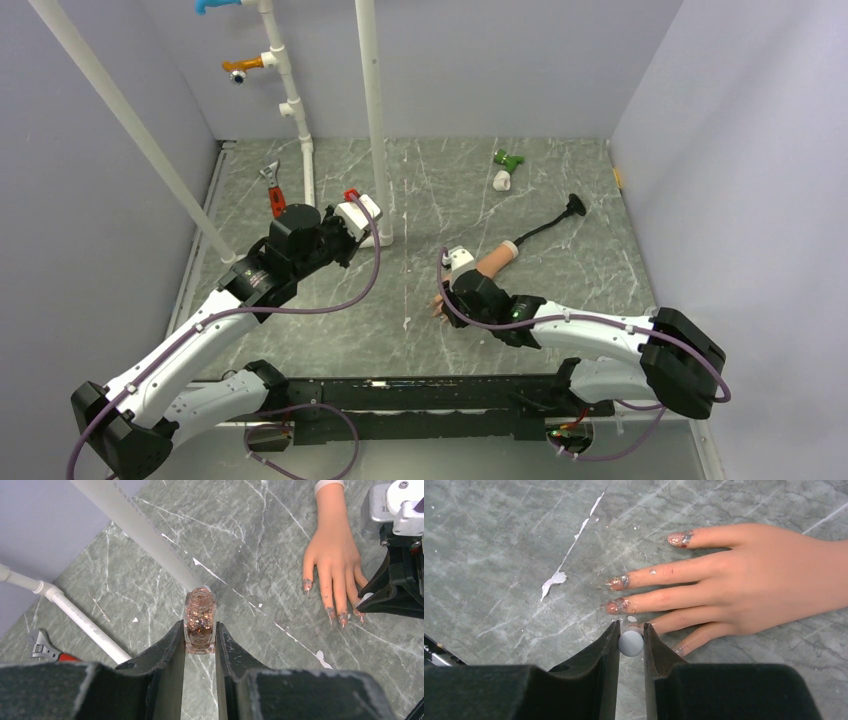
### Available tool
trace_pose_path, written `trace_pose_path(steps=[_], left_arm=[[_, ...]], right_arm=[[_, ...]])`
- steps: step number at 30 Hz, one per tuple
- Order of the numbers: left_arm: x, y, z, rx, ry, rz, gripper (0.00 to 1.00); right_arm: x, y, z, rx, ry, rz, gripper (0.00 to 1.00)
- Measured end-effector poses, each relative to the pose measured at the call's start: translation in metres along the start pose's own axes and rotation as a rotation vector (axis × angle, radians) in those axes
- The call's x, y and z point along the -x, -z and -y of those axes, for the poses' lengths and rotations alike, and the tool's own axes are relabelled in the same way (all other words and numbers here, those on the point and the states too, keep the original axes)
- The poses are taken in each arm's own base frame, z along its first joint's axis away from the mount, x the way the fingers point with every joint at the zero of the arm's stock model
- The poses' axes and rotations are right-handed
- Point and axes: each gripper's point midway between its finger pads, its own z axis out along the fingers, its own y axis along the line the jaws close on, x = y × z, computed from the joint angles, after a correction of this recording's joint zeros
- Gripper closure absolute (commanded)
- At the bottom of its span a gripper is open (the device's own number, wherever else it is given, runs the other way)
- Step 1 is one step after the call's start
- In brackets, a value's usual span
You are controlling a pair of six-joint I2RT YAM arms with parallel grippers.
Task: Paint the nails
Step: Paint the nail polish on the nail.
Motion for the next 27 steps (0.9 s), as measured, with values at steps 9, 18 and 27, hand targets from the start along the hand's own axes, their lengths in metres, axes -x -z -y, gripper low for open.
trace_pose_path(steps=[9,18,27], left_arm=[[0.0,0.0,-0.0001,0.0,0.0,0.0,1.0],[0.0,0.0,-0.0001,0.0,0.0,0.0,1.0],[0.0,0.0,0.0001,0.0,0.0,0.0,1.0]], right_arm=[[-0.0073,0.0011,0.0008,0.005,-0.011,-0.011,1.0],[-0.0067,0.0042,-0.0023,0.027,-0.016,-0.007,1.0],[-0.0077,0.0044,-0.0042,0.037,-0.02,-0.011,1.0]])
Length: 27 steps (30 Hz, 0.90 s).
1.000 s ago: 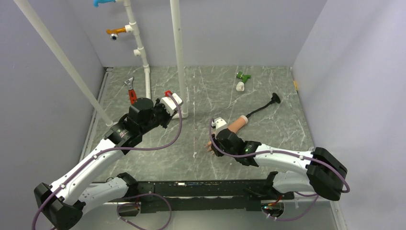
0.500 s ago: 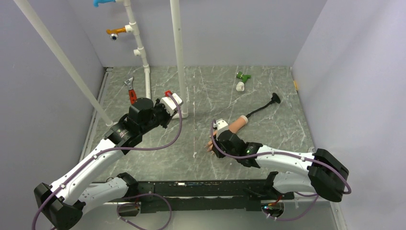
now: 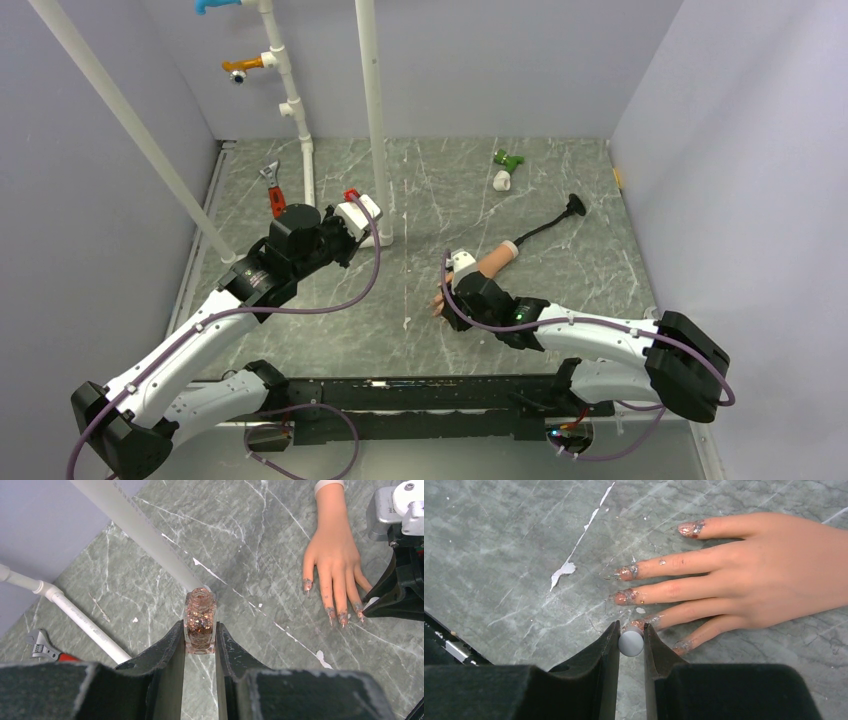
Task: Paint the nails
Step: Paint the nail polish on the nail.
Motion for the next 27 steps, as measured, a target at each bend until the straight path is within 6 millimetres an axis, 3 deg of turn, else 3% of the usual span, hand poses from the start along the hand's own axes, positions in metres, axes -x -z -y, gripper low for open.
trace_pose_path(steps=[27], left_arm=[[0.0002,0.0,0.0007,-0.002,-0.001,0.001,1.0]], right_arm=[[-0.0023,0.0014,-0.0076,0.043,-0.005,-0.015,1.0]])
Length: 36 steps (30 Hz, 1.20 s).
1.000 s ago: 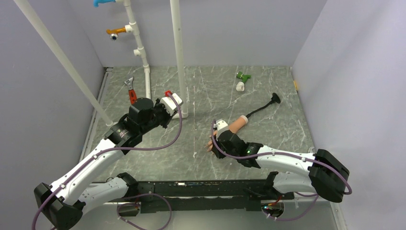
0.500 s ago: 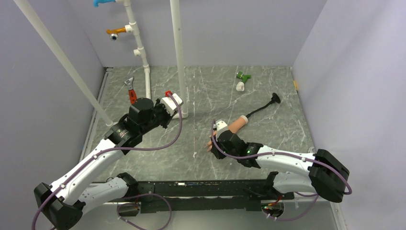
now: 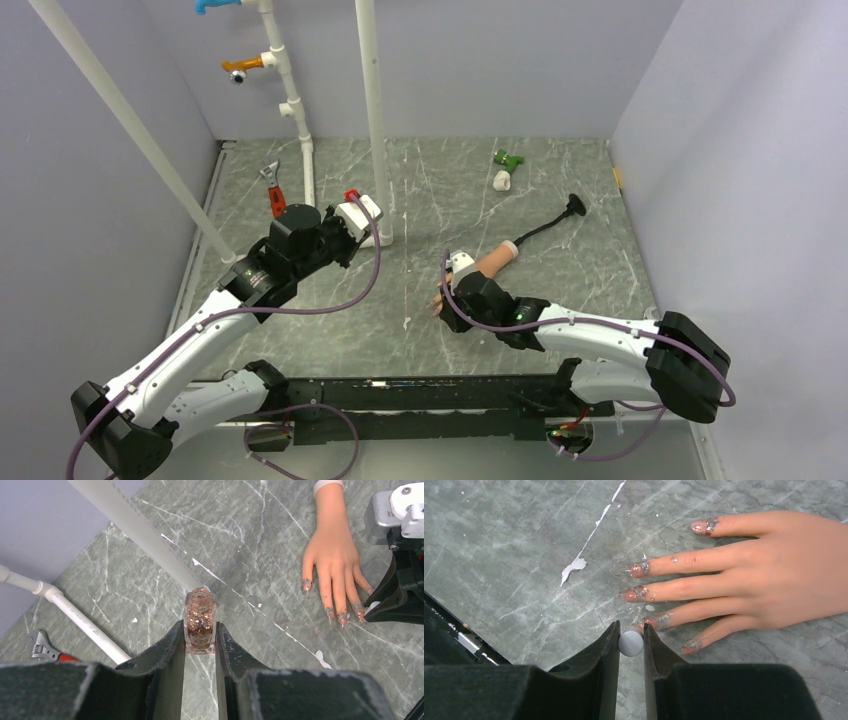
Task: Paint the nails
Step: Paint the nail polish on the nail.
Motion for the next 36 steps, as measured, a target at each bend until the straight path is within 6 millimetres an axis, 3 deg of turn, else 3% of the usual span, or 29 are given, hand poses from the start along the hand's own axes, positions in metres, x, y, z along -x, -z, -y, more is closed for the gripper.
trace_pose_path(steps=[36], left_arm=[[0.0,0.0,0.001,-0.004,-0.001,-0.001,1.0]], right_arm=[[0.007,0.006,0.011,-0.062,-0.029,0.042,1.0]])
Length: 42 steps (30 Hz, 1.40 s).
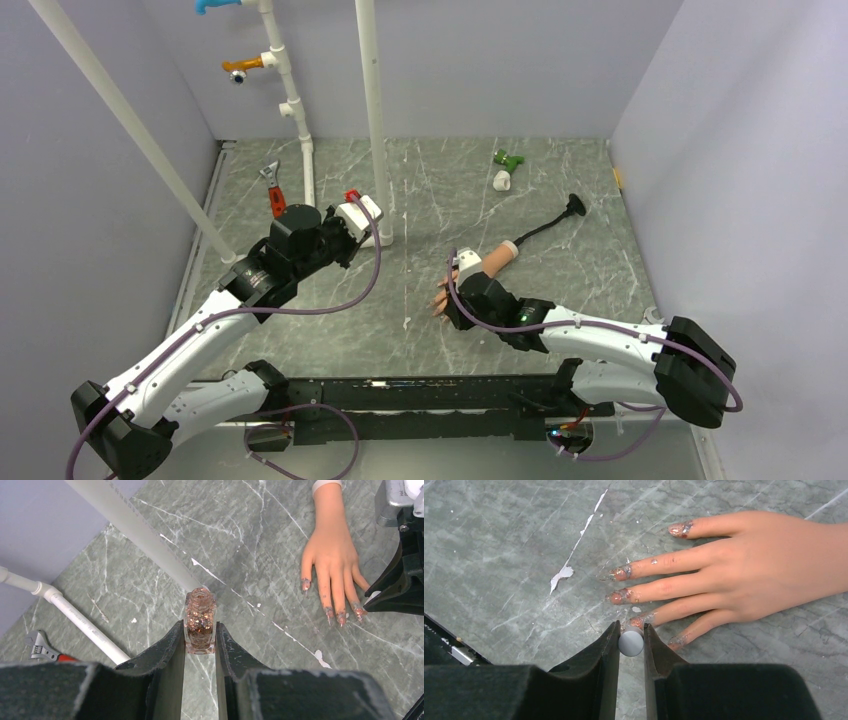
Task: Paint the nails
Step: Paint the nail polish on the nail.
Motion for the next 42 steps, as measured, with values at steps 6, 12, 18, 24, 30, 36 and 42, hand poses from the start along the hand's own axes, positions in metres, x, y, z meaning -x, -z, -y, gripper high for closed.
trace_pose_path(steps=[6,12,18,24,30,36,42], left_arm=[[0.0,0.0,0.0,0.0,0.0,0.0,1.0],[0.0,0.0,0.0,0.0,-0.001,0.0,1.0],[0.0,0.0,0.0,0.002,0.0,-0.001,1.0],[0.0,0.0,0.0,0.004,-0.001,-0.001,1.0],[0.0,0.0,0.0,0.003,-0.001,-0.001,1.0],[0.0,0.0,0.0,0.004,-0.001,-0.002,1.0],[0.0,0.0,0.0,0.004,-0.001,-0.002,1.0]], right_arm=[[-0.001,0.0,-0.002,0.012,0.0,-0.005,1.0],[-0.002,0.0,-0.004,0.022,0.0,-0.009,1.0],[-0.005,-0.002,-0.003,0.018,0.003,-0.021,1.0],[-0.008,-0.004,-0.002,0.013,0.006,-0.031,1.0],[-0.008,-0.006,-0.002,0.009,0.015,-0.039,1.0],[-0.003,-0.01,-0.005,0.011,0.023,-0.035,1.0],[0.0,-0.012,-0.006,0.011,0.036,-0.036,1.0]])
